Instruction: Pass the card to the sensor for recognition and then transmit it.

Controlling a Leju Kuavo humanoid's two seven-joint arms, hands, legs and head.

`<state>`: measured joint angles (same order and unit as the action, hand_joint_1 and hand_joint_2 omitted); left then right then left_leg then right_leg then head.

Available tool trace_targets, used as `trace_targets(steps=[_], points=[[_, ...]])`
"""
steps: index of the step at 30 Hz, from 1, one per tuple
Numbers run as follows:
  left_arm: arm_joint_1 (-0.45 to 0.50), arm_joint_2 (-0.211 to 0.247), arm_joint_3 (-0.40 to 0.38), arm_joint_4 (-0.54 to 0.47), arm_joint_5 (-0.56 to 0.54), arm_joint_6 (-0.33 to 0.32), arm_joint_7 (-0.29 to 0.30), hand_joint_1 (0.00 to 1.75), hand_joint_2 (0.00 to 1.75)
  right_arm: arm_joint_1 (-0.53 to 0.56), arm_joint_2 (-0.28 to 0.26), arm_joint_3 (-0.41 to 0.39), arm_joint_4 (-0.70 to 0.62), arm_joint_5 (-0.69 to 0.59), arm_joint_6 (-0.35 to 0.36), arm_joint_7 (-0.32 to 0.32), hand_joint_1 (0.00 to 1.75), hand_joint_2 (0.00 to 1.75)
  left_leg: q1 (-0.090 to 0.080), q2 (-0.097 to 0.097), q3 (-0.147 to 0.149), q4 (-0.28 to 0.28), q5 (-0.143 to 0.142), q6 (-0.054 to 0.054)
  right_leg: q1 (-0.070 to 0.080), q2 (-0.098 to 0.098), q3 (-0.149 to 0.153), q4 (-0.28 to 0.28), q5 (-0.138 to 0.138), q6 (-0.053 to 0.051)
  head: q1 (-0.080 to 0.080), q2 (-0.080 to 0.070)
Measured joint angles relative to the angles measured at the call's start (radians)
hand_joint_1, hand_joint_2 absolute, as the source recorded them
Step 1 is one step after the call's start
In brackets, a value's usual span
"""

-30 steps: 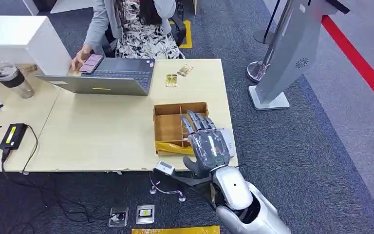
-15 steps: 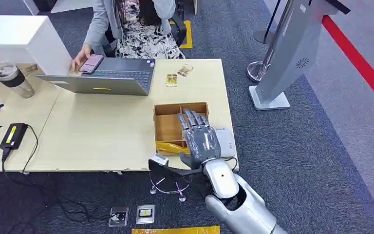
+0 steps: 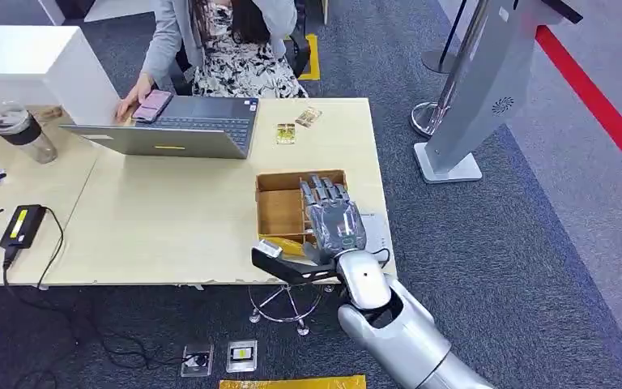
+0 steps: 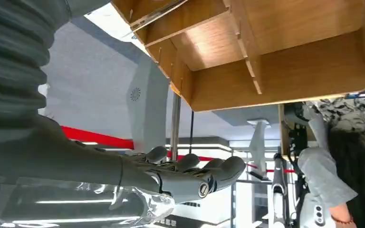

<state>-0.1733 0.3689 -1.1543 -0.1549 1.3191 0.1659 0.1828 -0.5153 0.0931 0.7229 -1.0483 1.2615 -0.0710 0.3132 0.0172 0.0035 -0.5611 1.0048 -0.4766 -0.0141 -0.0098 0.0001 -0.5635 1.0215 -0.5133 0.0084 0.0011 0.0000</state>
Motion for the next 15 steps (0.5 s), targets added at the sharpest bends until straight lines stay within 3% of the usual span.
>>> trace_targets(steps=[15], points=[[0.000,-0.001,-0.001,0.000,-0.001,-0.002,-0.002,0.00,0.00,-0.044,0.011,-0.028,0.113,-0.010,-0.018,-0.011,0.00,1.75,0.000,0.000,0.000,0.000,0.000,0.000,0.000,0.000,0.000,0.000,0.000,0.000,0.000,0.000]])
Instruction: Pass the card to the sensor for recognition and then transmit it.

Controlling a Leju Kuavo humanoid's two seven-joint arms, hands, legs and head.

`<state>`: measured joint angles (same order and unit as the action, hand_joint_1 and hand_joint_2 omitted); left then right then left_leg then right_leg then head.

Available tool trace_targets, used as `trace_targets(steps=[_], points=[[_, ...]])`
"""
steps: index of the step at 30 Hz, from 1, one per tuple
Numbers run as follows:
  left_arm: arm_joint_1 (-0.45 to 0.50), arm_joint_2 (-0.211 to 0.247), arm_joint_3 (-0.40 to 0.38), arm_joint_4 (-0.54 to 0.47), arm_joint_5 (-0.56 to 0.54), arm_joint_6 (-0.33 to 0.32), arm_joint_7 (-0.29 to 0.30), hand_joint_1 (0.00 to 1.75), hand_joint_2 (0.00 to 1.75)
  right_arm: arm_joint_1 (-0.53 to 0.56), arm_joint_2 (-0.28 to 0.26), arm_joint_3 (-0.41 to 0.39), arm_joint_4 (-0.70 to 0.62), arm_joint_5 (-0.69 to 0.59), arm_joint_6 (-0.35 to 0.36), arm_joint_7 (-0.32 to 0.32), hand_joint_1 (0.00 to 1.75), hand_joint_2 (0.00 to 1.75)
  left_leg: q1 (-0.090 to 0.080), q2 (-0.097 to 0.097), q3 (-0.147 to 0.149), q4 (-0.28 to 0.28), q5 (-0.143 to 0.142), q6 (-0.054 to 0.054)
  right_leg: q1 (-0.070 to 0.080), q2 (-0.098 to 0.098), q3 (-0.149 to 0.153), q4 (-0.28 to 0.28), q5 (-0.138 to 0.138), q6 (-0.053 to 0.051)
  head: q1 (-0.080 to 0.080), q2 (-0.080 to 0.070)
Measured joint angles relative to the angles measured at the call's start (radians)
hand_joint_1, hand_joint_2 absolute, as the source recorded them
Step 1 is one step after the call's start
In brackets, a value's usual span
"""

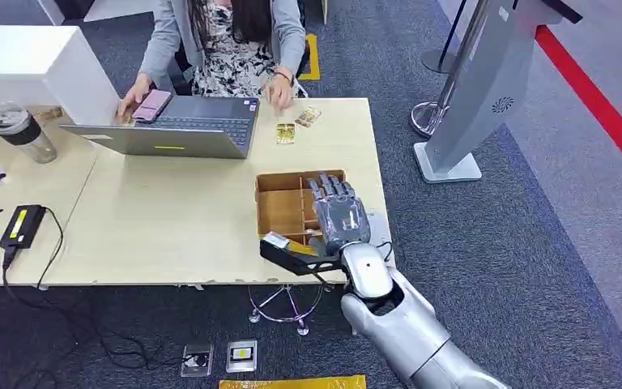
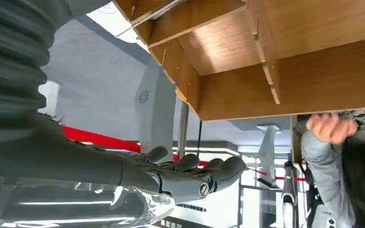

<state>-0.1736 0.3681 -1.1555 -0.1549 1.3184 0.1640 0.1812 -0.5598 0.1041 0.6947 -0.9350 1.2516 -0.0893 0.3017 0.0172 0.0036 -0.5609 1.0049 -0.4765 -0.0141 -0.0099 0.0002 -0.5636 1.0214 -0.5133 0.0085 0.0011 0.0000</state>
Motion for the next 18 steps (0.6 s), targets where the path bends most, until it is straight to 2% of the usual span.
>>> trace_targets(steps=[18], points=[[0.000,0.001,-0.002,0.000,-0.003,-0.007,-0.001,0.00,0.00,0.003,-0.030,-0.039,0.021,-0.038,-0.001,-0.001,0.00,1.75,0.000,0.000,0.000,0.000,0.000,0.000,0.000,0.000,0.000,0.000,0.000,0.000,0.000,0.000]])
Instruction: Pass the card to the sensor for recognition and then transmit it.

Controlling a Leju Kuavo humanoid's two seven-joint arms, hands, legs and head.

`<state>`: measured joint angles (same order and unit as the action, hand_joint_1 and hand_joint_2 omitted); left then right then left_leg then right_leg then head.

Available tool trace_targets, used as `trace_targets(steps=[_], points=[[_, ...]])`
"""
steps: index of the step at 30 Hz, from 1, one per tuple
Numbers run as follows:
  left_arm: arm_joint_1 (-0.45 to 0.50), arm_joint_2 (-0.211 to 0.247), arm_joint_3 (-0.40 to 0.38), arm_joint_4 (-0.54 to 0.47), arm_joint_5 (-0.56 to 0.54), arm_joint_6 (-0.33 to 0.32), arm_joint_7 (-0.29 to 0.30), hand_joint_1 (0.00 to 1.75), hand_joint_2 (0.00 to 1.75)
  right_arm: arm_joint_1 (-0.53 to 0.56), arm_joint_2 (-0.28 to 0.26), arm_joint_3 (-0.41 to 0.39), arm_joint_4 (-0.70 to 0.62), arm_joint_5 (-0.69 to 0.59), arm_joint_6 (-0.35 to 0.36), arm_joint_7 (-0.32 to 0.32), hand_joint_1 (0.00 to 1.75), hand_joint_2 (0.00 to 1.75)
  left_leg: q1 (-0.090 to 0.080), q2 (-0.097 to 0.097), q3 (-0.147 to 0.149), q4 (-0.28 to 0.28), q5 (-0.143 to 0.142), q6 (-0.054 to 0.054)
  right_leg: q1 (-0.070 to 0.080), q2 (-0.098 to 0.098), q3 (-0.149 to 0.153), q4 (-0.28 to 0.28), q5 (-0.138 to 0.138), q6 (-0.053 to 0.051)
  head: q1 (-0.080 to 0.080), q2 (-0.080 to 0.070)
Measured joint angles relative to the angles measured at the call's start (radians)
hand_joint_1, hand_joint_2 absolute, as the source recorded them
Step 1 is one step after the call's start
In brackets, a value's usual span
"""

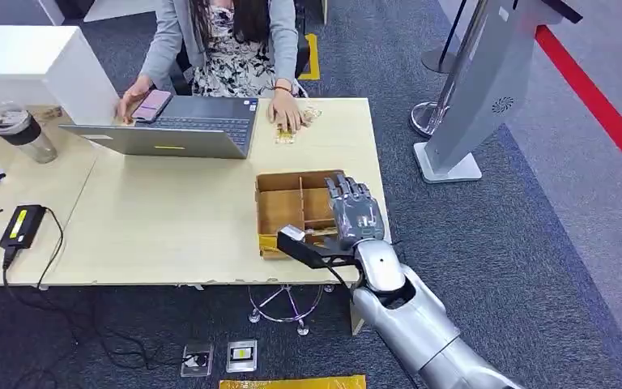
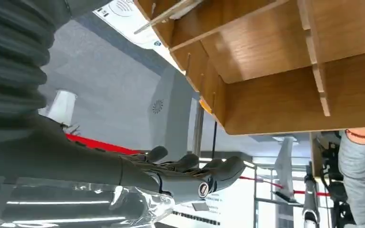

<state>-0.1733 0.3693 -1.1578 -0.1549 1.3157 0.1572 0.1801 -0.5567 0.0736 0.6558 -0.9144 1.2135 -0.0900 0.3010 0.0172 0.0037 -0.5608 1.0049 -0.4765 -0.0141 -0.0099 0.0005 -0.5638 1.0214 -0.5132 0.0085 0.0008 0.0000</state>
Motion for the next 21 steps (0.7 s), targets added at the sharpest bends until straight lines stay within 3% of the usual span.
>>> trace_targets(steps=[14,21], points=[[0.000,0.000,-0.002,0.000,0.001,-0.002,-0.003,0.00,0.00,0.001,-0.011,0.000,0.016,-0.017,-0.025,-0.004,0.00,1.75,0.000,0.000,0.000,0.000,0.000,0.000,0.000,0.000,0.000,0.000,0.000,0.000,0.000,0.000],[0.000,0.000,-0.003,0.000,0.001,-0.004,-0.003,0.00,0.00,0.001,-0.011,0.001,0.049,-0.044,-0.052,-0.037,0.00,1.75,0.000,0.000,0.000,0.000,0.000,0.000,0.000,0.000,0.000,0.000,0.000,0.000,0.000,0.000]])
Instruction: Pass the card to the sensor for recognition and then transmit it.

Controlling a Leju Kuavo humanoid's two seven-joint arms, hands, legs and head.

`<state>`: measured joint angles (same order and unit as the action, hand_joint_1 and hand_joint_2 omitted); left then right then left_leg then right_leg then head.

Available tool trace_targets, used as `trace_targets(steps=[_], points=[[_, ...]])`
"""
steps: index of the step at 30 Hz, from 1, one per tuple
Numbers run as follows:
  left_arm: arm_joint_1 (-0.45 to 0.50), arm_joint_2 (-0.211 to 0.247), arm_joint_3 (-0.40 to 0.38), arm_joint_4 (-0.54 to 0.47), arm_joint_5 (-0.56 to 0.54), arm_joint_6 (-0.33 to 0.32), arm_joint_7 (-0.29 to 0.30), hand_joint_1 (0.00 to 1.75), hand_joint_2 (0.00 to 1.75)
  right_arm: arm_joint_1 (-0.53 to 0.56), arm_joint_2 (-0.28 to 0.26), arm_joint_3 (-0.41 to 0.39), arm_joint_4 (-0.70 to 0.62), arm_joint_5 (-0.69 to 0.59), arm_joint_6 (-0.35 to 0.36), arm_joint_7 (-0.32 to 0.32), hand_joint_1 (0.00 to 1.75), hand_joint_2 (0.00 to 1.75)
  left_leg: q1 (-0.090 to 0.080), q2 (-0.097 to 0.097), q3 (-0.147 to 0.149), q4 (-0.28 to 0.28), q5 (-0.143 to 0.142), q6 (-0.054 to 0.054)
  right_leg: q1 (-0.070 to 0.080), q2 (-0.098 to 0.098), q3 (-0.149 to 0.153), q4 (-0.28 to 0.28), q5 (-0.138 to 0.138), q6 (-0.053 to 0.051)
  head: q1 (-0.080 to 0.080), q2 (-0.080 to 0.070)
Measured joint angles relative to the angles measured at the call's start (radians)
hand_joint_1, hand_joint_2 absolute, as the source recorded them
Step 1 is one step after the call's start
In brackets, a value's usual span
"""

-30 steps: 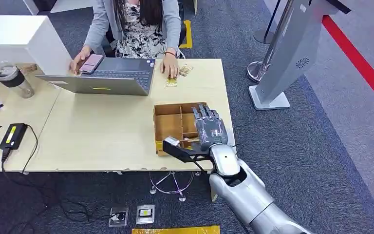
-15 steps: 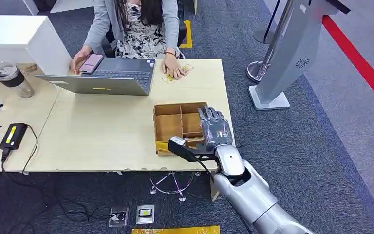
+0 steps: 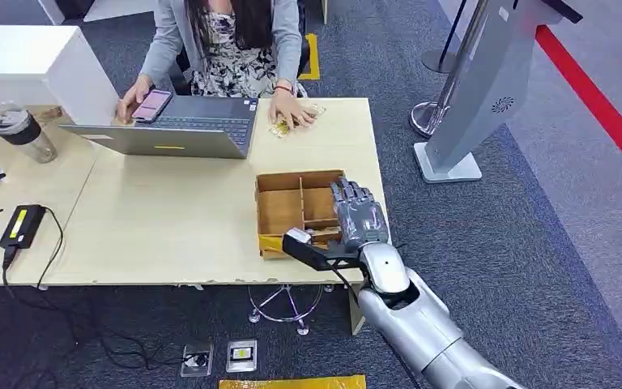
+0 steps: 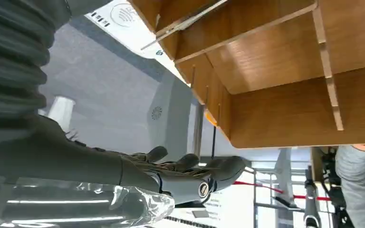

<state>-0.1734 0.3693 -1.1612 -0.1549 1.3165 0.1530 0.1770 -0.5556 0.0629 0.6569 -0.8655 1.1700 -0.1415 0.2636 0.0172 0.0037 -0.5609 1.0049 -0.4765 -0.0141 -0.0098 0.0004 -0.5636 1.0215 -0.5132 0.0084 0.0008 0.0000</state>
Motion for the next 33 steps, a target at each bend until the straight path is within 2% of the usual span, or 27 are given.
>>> trace_targets(steps=[12,13,14,15,18,19,20,21,22,33], points=[[0.000,0.000,0.000,0.000,-0.002,-0.007,0.000,0.00,0.00,0.012,0.008,0.001,0.036,-0.022,-0.006,-0.016,0.00,1.75,0.000,0.000,0.000,0.000,0.000,0.000,0.000,0.000,0.000,0.000,0.000,0.000,0.000,0.000],[0.000,0.000,0.000,0.000,-0.002,-0.007,0.000,0.00,0.00,0.012,0.008,0.001,0.039,-0.022,-0.006,-0.016,0.35,1.75,0.000,0.000,0.000,0.000,0.000,0.000,0.000,0.000,0.000,0.000,0.000,0.000,0.000,0.000],[0.000,0.000,0.000,0.000,-0.003,-0.007,0.000,0.00,0.00,0.012,0.008,0.001,0.042,-0.022,-0.006,-0.015,1.55,1.75,0.000,0.000,0.000,0.000,0.000,0.000,0.000,0.000,0.000,0.000,0.000,0.000,0.000,0.000],[0.000,0.000,0.000,0.000,-0.004,-0.007,0.000,0.00,0.00,0.012,0.009,0.001,0.045,-0.022,-0.007,-0.013,1.75,1.75,0.000,0.000,0.000,0.000,0.000,0.000,0.000,0.000,0.000,0.000,0.000,0.000,0.000,0.000],[0.000,0.000,0.000,0.000,-0.004,-0.010,-0.003,0.00,0.00,0.012,0.011,0.001,0.053,-0.022,-0.012,-0.005,1.75,1.75,0.000,0.000,0.000,0.000,0.000,0.000,0.000,0.000,0.000,0.000,0.000,0.000,0.000,0.000],[0.000,0.000,0.000,0.000,-0.004,-0.010,-0.004,0.00,0.00,0.012,0.011,0.001,0.055,-0.021,-0.014,-0.004,1.68,1.75,0.000,0.000,0.000,0.000,0.000,0.000,0.000,0.000,0.000,0.000,0.000,0.000,0.000,0.000],[0.000,0.000,0.000,0.000,-0.004,-0.010,-0.006,0.00,0.00,0.012,0.011,0.001,0.058,-0.020,-0.016,-0.003,0.44,1.75,0.000,0.000,0.000,0.000,0.000,0.000,0.000,0.000,0.000,0.000,0.000,0.000,0.000,0.000],[0.000,0.000,-0.001,0.000,-0.005,-0.010,-0.006,0.00,0.00,0.012,0.011,0.001,0.060,-0.019,-0.017,-0.003,0.44,1.75,0.000,0.000,0.000,0.000,0.000,0.000,0.000,0.000,0.000,0.000,0.000,0.000,0.000,0.000],[0.000,0.000,-0.001,0.000,-0.005,-0.010,-0.006,0.00,0.00,0.012,0.011,0.001,0.061,-0.019,-0.020,-0.003,0.00,1.75,0.000,0.000,0.000,0.000,0.000,0.000,0.000,0.000,0.000,0.000,0.000,0.000,0.000,0.000],[0.000,0.000,-0.017,0.000,-0.003,-0.014,-0.006,0.00,0.00,0.009,0.019,0.001,0.074,-0.017,-0.037,-0.016,0.00,1.75,0.000,0.000,0.000,0.000,0.000,0.000,0.000,0.000,0.000,0.000,0.000,0.000,0.000,0.000]])
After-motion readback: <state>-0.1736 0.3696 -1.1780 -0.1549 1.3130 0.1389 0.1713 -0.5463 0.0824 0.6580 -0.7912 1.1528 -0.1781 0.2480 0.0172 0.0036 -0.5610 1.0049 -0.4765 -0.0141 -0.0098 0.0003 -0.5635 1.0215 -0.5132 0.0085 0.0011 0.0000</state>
